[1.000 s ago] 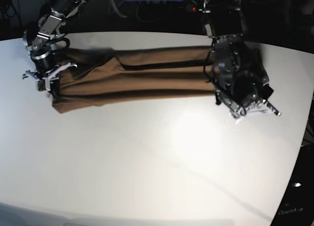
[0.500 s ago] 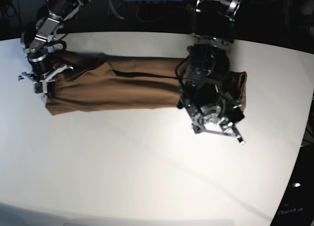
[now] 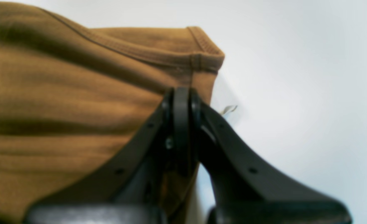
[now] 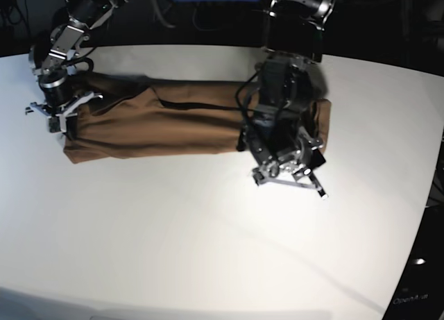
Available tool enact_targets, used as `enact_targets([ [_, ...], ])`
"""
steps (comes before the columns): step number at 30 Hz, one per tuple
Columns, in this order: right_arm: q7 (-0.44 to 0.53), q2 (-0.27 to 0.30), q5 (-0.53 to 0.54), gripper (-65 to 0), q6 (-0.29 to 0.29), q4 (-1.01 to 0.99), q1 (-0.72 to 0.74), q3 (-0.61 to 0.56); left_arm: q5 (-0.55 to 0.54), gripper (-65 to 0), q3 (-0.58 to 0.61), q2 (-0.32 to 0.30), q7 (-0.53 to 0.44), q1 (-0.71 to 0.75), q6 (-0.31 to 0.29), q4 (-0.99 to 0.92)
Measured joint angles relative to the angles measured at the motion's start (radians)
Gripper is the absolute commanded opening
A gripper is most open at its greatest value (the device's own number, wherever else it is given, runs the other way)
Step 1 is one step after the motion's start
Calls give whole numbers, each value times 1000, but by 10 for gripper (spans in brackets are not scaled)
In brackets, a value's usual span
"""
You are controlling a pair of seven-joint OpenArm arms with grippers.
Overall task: Fold the T-shirt properly
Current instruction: 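Carry the held end toward the right gripper with the left gripper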
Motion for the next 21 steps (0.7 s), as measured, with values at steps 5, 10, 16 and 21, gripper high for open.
enact_targets([
  [5,-5,0,0,-647,0,-2,2,0,-84,-627,-111,-6,11,50,0,-43],
  [10,-5,0,0,-647,0,-1,2,-4,-200,-627,-187,-5,11,42,0,-53],
  [16,-5,0,-1,-647,0,-2,2,-4,-222,-627,-333,-2,10,-34,0,-44],
  [21,-4,0,-10,-647,-3,-1,2,-2,-217,-627,-418,-3,11,-127,0,-63],
])
